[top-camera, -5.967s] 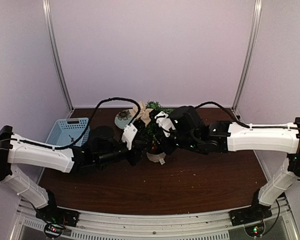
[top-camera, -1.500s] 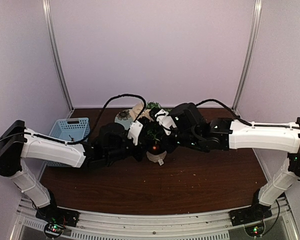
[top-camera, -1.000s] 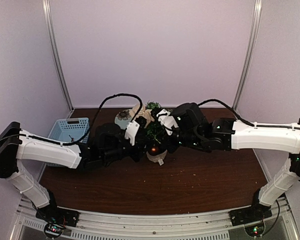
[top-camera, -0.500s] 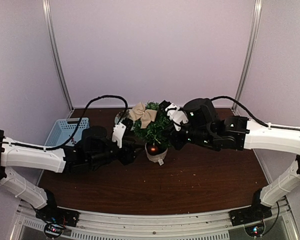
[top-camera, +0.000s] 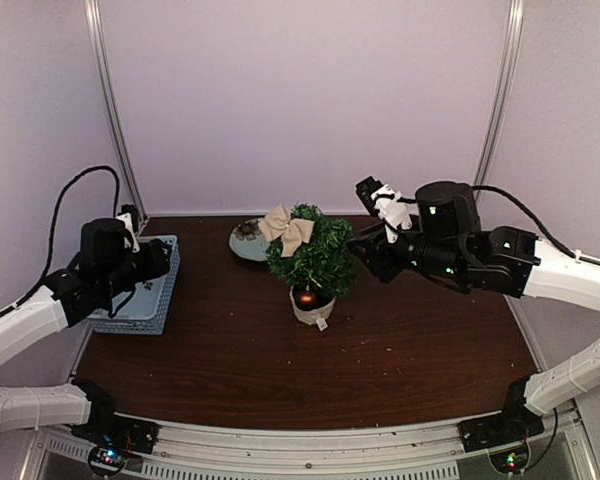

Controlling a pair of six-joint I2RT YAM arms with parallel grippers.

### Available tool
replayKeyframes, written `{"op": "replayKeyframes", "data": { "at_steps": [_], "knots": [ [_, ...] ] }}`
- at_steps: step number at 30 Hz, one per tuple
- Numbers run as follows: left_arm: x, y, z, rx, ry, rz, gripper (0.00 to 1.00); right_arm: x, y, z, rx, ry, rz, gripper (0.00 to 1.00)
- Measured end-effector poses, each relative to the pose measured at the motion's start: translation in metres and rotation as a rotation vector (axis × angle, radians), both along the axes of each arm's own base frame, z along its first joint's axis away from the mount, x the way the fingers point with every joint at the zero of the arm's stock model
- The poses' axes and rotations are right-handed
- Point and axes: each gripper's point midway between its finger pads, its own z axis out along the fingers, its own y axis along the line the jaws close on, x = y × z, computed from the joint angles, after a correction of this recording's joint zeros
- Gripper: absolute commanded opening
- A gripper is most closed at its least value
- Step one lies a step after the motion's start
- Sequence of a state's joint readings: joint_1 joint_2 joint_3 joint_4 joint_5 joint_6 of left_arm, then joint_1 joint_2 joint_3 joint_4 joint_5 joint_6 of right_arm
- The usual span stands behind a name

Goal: Decorate the small christmas tree

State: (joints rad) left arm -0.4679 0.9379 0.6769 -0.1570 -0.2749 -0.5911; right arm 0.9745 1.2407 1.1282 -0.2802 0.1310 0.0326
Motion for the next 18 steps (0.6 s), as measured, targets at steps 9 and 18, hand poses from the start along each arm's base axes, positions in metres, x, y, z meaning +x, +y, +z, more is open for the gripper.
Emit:
{"op": "replayKeyframes", "data": {
  "at_steps": [9,18],
  "knots": [
    [0.021,0.106,-0.041,0.052,0.256,0.350,0.61,0.014,-0.014,0.000,0.012,0.015,-0.024,0.36],
    [0.058,0.136,-0.105,0.096,0.468,0.441,0.57,0.021,-0.011,-0.018,-0.015,0.063,-0.007,0.36]
  ]
}}
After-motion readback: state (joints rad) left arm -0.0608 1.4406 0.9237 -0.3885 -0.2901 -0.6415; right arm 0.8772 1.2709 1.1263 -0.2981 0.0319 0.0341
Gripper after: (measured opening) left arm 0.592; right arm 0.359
